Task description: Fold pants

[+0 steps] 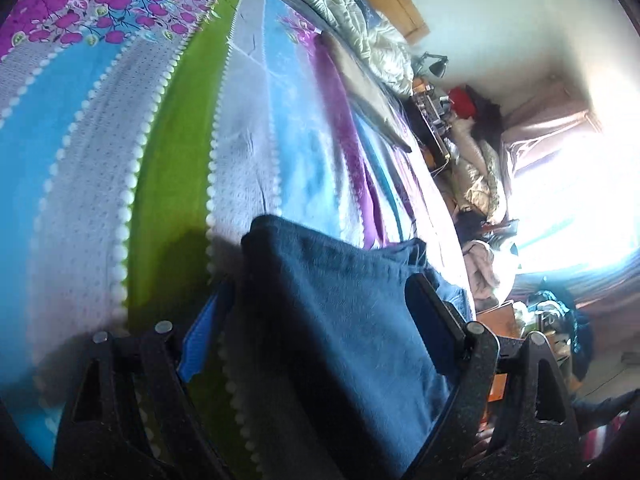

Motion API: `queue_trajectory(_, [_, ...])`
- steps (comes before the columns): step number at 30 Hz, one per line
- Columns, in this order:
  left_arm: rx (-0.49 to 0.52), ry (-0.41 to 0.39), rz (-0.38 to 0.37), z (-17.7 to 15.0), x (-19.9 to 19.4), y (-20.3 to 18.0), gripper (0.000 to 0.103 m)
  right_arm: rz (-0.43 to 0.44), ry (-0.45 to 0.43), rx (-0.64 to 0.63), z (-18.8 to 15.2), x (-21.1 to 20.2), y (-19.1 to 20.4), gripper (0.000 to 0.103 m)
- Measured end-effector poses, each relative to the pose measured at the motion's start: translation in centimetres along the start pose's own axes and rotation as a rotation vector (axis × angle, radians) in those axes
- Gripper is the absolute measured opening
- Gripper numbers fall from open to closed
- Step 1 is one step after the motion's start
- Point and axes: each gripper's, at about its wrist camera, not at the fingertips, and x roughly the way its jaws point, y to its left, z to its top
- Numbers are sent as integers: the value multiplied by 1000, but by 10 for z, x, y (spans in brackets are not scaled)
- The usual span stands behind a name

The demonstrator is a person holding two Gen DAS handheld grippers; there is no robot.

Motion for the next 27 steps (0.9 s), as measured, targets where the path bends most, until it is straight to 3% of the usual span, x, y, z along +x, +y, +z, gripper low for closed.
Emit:
queue_trajectory(2, [14,40,54,4,10,-4,79,5,-4,18,-1,-3,-7,16])
queue_trajectory(4, [26,70,82,4,18,-7,38,2,-12,37,-2,-7,-7,16])
queue_trajectory(7, [25,57,121,4,20,-15,29,13,-19,103,-7,-19,-24,16])
queue_trajectory(10, [69,5,162,5,10,-47,25,11,-33,199,-18,-39,-50,16])
queue_trajectory(13, [121,-50,157,10,2,-93,22,3,-38,343,-36,-64,-91,16])
queue_trajectory(17, [223,-86,113,13,20,-177,20,-35,-5,591,-91,-103,-145,16])
queue_trajectory(21, [339,-65,34,3,73,-264,20,-109,72,868,-175,-147,-190,15])
queue_trajectory(27, [437,81,-46,-38,208,-358,19,-302,206,1187,-303,-220,-214,11])
